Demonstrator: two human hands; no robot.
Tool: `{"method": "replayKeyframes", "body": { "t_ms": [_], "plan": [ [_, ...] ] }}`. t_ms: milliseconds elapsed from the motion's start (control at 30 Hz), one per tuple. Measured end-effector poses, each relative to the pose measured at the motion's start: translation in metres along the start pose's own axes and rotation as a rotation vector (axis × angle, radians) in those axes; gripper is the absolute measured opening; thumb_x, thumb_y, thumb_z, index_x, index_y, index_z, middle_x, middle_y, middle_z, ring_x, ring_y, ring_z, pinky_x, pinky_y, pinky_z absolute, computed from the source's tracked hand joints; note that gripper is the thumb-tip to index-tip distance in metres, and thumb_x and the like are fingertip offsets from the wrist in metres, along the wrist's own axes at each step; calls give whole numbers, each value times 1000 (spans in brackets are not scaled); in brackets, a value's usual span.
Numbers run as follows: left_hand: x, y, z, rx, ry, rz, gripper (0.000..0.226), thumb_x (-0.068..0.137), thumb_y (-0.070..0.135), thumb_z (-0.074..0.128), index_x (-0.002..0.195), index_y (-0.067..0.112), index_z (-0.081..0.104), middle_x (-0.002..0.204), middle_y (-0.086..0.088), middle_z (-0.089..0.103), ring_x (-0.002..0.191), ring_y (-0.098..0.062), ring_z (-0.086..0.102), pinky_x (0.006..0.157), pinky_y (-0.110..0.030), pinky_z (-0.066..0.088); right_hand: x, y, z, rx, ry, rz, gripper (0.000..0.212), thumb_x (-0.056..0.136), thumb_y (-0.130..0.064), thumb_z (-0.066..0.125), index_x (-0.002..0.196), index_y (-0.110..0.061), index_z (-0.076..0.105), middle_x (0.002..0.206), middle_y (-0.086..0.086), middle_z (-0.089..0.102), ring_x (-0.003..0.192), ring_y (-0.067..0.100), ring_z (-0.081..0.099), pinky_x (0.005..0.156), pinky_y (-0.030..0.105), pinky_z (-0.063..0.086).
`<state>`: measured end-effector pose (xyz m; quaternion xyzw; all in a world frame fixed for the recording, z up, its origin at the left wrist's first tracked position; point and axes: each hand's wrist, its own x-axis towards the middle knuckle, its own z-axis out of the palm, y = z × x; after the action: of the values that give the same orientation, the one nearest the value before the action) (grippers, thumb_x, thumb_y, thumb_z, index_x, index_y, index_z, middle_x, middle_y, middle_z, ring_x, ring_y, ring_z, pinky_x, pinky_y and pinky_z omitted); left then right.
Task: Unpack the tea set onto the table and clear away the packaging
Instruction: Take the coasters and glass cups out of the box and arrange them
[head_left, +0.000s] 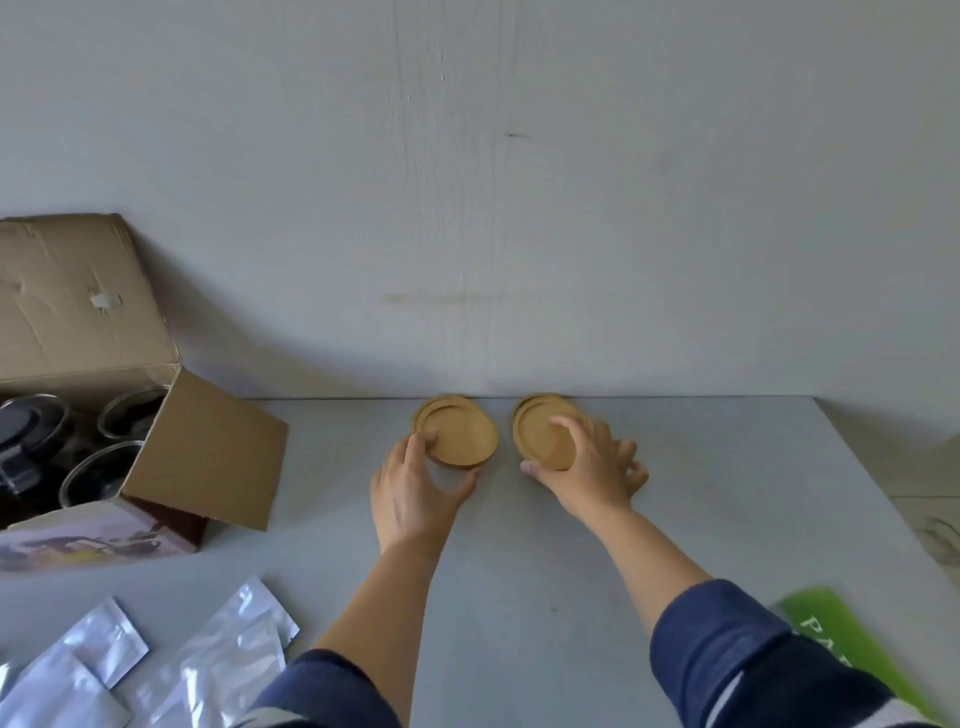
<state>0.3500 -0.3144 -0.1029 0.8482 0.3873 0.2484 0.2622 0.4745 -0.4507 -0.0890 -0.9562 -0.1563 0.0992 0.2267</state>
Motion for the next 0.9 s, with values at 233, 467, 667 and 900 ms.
{"method": "replayKeyframes", "body": {
  "t_ms": [233, 467, 667, 900],
  "plan": [
    [-78, -22, -11, 130, -88, -84, 60, 74, 49, 73, 121, 15, 58, 145, -6, 48, 135, -21, 44, 109, -36, 32, -78, 32, 14, -124, 21, 50, 59, 68, -69, 62, 121, -49, 46, 140, -12, 37, 117, 24, 35, 99, 43, 25],
    [-86, -27, -13, 177, -153, -117, 57, 83, 52, 61, 125, 16, 51, 156, 0, 30, 146, -12, 22, 116, -34, 20, -89, 41, 18, -165, -12, 21, 59, 72, -71, 55, 125, -48, 42, 148, -12, 27, 125, 24, 30, 101, 46, 26],
    [-80, -28, -24, 201, -256, -123, 62, 85, 55, 58, 133, 18, 44, 158, 2, 26, 144, -16, 27, 116, -35, 22, -88, 33, 10, -171, -103, 61, 64, 71, -73, 53, 129, -48, 38, 154, -2, 15, 132, 27, 23, 104, 48, 22],
    [-34, -46, -100, 242, 54, -44, 38, 92, 40, 53, 125, 20, 53, 139, 3, 51, 134, -19, 39, 106, -39, 31, -80, -45, 0, -149, -49, -192, 53, 87, -53, 48, 136, -36, 35, 150, -2, 27, 131, 28, 27, 102, 46, 25]
  ]
}}
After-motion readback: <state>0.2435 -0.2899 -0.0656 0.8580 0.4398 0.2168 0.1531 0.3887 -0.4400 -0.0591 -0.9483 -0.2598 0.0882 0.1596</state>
